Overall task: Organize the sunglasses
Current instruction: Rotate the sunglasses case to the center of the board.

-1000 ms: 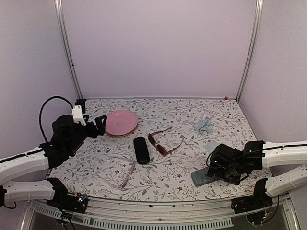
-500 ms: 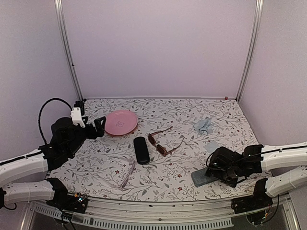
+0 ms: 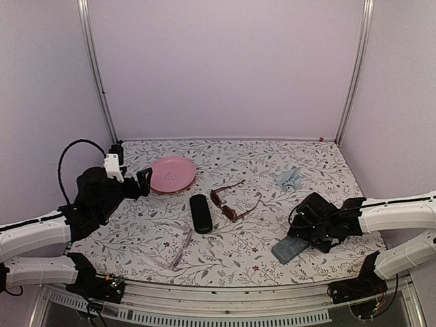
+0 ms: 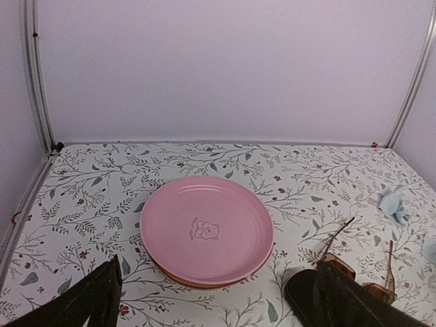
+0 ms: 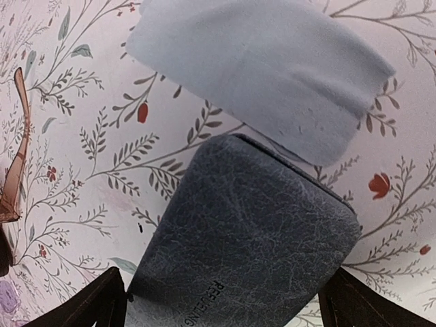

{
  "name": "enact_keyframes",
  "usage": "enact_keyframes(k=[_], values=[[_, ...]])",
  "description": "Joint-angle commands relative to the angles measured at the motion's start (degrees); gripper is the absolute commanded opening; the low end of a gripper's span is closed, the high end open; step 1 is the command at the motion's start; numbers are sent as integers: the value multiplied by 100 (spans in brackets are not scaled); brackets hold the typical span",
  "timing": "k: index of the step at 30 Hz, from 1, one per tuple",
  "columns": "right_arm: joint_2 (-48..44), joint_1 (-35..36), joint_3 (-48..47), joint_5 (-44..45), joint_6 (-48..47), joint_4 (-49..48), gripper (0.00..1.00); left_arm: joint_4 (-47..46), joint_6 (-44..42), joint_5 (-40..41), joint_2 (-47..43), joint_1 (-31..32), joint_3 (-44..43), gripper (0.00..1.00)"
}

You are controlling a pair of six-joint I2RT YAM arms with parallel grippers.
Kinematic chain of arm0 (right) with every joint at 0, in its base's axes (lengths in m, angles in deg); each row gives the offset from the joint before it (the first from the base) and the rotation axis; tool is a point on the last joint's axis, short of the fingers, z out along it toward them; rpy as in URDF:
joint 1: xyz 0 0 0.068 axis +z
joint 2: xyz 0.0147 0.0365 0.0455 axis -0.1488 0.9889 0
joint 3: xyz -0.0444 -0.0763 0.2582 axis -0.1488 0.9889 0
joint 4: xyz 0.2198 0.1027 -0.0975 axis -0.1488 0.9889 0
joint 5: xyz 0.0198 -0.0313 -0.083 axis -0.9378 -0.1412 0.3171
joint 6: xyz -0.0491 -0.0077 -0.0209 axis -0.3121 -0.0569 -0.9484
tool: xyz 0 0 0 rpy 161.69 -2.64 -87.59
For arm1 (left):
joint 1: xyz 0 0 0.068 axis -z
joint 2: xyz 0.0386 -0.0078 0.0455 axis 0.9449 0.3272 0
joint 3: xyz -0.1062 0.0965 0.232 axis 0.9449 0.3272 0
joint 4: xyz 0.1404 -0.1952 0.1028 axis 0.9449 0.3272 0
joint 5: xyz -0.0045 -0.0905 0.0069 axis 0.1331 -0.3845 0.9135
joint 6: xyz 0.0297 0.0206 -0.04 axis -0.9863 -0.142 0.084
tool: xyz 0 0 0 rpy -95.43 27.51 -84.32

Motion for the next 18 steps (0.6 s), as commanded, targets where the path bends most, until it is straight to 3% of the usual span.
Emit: enact_keyframes(k=[1,13,18], values=[[371,-343,-396,-52,-939,-561,99,-244,-85,14,104,71,1,99],[2207,-546,-1915,-1119,-2733,-1191,99,-251,-228,59,278,79,-73,99],[2356,-548,-2236,-1285,-3495,-867,99,-199,-204,25,275,86,-105,99]])
